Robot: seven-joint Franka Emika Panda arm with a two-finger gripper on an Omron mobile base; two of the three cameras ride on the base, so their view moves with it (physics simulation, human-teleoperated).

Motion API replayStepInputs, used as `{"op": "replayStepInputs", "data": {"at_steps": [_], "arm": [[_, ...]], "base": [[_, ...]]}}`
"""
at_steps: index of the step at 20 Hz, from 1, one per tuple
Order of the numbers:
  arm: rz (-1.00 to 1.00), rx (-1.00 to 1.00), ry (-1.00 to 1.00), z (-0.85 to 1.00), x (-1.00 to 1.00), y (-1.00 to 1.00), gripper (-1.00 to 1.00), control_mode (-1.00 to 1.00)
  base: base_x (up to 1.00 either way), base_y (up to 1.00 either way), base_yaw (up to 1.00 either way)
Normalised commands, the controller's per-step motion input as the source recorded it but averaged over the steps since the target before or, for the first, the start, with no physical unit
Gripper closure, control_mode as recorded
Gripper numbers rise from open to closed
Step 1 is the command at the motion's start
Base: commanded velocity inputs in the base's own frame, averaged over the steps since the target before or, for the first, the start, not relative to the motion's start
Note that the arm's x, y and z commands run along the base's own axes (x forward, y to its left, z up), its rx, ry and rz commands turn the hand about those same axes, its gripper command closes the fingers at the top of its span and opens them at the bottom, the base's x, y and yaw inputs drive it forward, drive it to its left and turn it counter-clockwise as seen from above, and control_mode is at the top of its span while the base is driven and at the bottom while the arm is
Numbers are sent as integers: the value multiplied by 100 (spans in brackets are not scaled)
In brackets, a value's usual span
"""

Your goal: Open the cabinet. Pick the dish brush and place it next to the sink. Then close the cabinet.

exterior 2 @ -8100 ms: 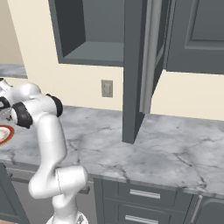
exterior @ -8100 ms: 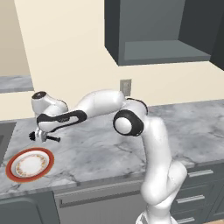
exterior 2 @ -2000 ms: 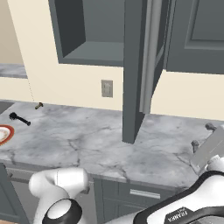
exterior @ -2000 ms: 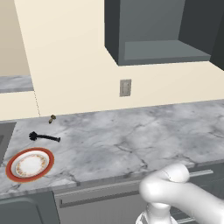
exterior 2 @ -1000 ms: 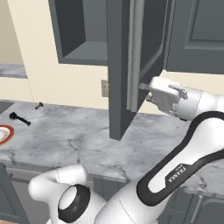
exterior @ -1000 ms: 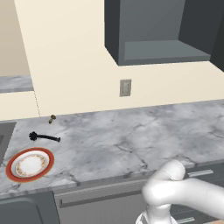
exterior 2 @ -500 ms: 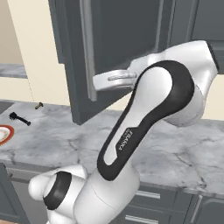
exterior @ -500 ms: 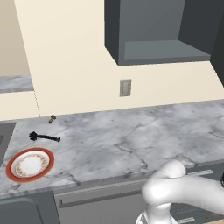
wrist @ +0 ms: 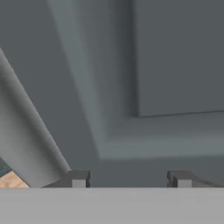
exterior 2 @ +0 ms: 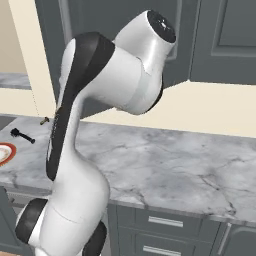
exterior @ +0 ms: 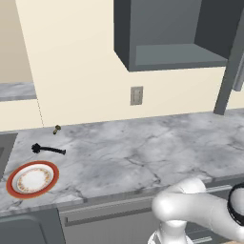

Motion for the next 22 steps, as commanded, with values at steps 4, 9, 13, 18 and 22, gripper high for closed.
{"op": "replayStepInputs", "data": {"at_steps": [4, 9, 13, 18, 22], "arm": [[-31, 0, -14, -32, 29, 99, -100, -100], [-33, -5, -16, -2, 43, 69, -100, -100], [-34, -12, -14, 6, 71, 14, -100, -100], [-31, -7, -11, 0, 86, 1, -100, -100], [-30, 0, -2, 0, 88, 0, -100, -100]], "base": [[0, 0, 0], [0, 0, 0], [0, 0, 0], [0, 0, 0], [0, 0, 0]]}}
